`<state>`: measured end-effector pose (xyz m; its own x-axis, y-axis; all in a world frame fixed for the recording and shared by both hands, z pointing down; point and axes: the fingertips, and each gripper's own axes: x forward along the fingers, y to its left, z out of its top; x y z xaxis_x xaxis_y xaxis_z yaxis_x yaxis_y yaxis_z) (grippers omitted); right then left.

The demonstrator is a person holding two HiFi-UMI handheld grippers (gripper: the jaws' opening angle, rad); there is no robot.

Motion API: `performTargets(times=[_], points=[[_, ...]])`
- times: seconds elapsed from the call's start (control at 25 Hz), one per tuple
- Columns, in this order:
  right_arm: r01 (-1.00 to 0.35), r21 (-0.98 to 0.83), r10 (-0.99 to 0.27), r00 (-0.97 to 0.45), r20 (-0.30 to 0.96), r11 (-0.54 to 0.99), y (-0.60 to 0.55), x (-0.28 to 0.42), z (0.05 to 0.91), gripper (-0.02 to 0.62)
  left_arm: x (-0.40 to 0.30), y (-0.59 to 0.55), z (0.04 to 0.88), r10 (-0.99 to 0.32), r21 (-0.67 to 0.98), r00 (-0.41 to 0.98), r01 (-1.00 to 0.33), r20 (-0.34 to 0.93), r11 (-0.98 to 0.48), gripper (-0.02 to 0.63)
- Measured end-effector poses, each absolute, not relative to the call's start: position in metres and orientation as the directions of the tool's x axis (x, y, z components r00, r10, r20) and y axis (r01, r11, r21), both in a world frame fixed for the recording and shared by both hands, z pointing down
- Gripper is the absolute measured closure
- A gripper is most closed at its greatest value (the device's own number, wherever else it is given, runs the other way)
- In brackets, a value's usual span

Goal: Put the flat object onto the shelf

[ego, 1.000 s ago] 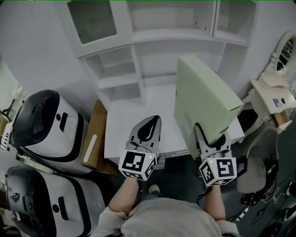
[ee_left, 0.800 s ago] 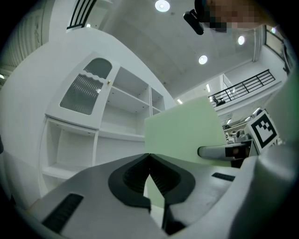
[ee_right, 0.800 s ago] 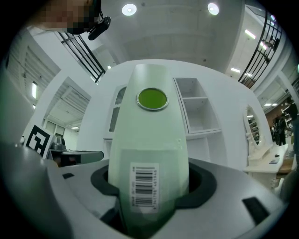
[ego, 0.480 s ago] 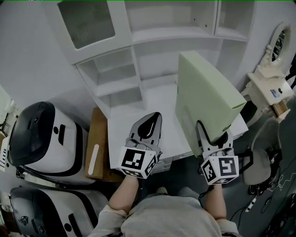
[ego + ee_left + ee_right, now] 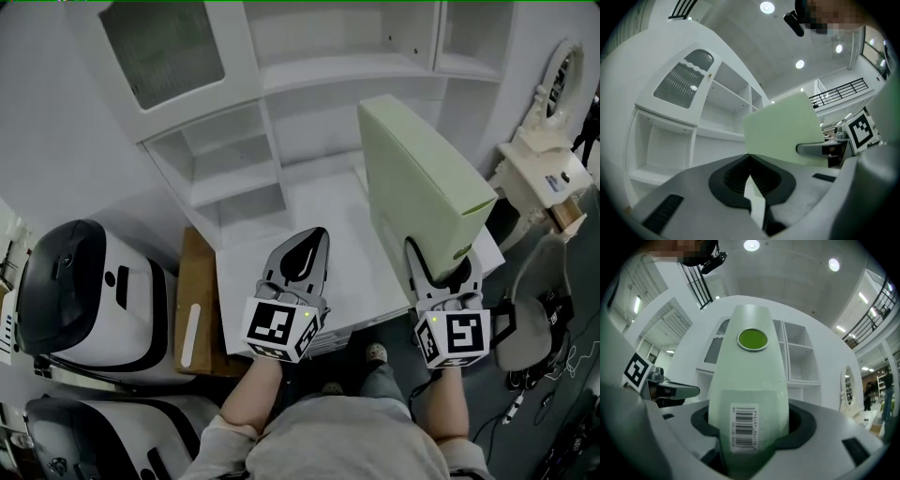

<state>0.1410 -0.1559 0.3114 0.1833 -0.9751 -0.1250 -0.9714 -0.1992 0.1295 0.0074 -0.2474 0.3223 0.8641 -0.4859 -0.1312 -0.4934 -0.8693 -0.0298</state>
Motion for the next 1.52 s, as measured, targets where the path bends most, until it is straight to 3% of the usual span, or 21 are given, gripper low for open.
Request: performTargets(times=[0.28,0.56,1.08,1.52], points=[[-0.874,0.432,-0.972,0.164,-0.166,-0.221,-0.183,0.157,0.262,0.308,0.014,-0.265,0.315,-0.497,-0.032,0.856,-0.506,-0.146,-0.862,0.591],[-0.604,0.764,-0.974,0.137,-0.182,-0.228,-0.211,0.161,0.209,0.308,0.020,-0.284,0.309,-0.519,-0.021,0.838,-0.529,-0.166,-0.848,0.591],[-0.288,0.931,-0.974,0.051,-0.221,-0.226,-0.272,0.159,0.166,0.308,0.031,-0.314,0.303,-0.573,-0.014,0.799,-0.585,-0.181,-0.811,0.591],[-0.156,0.974,-0.985,-0.012,-0.170,-0.166,-0.329,0.167,0.171,0.302,0.038,-0.330,0.303,-0.632,-0.016,0.754,-0.644,-0.180,-0.765,0.591]])
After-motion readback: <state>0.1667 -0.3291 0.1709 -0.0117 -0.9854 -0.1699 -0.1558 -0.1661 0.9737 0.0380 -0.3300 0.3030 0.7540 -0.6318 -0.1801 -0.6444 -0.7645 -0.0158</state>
